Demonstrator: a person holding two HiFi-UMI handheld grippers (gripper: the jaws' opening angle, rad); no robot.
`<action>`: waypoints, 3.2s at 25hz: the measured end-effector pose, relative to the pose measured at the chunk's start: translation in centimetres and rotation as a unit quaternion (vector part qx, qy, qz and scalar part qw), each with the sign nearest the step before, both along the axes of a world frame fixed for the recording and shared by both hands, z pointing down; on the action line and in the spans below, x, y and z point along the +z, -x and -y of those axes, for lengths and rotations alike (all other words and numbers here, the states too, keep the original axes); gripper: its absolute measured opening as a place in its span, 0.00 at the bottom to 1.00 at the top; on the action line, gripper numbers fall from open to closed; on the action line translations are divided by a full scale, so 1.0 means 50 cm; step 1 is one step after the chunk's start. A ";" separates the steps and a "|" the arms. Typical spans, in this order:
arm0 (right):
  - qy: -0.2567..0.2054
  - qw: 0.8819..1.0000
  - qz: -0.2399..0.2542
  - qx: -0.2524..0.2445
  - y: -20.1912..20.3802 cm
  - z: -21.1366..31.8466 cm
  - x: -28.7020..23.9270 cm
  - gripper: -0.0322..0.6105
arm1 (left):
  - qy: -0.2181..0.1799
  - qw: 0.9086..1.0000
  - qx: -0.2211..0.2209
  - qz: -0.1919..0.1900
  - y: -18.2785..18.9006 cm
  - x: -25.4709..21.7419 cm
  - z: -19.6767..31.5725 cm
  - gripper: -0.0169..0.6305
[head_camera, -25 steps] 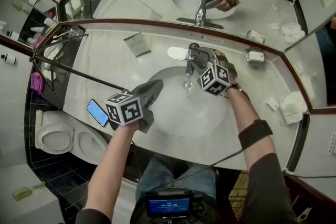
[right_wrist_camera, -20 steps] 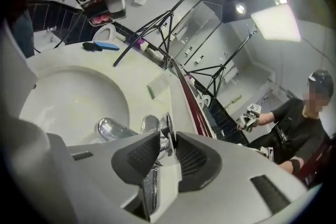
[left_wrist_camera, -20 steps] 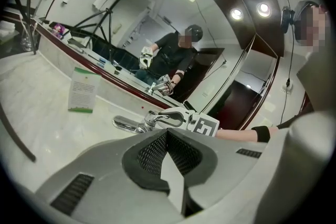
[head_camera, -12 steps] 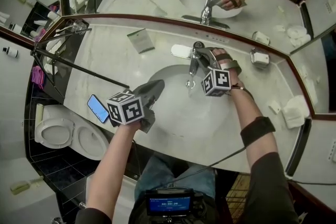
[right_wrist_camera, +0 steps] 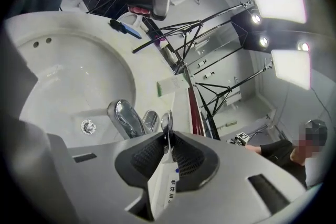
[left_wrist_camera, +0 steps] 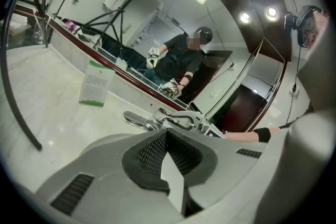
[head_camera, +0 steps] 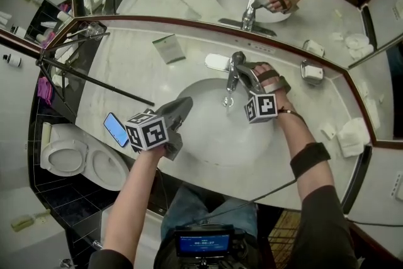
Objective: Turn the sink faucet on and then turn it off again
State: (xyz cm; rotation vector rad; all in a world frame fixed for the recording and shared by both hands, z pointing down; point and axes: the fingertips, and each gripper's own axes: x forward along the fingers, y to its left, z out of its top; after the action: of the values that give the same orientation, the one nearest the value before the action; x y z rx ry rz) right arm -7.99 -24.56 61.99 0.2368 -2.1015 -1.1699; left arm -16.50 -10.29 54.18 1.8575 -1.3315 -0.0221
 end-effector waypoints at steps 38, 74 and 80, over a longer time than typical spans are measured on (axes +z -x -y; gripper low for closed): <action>0.035 0.992 -0.092 0.075 -0.262 -0.175 -0.038 0.08 | -0.020 0.999 -0.020 -0.020 -0.042 -0.082 -0.098 0.03; 0.082 0.957 -0.092 0.261 -0.632 -0.287 -0.080 0.08 | -0.033 0.999 0.016 -0.007 -0.079 -0.113 -0.142 0.03; 0.082 0.956 -0.092 0.266 -0.644 -0.288 -0.078 0.08 | -0.035 0.999 0.014 -0.009 -0.077 -0.110 -0.144 0.03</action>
State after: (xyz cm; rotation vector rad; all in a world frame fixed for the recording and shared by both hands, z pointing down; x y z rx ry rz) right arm 24.23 -10.17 58.07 0.5546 -1.7991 -0.6650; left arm -12.66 -3.08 48.66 1.9308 -1.3069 -0.0706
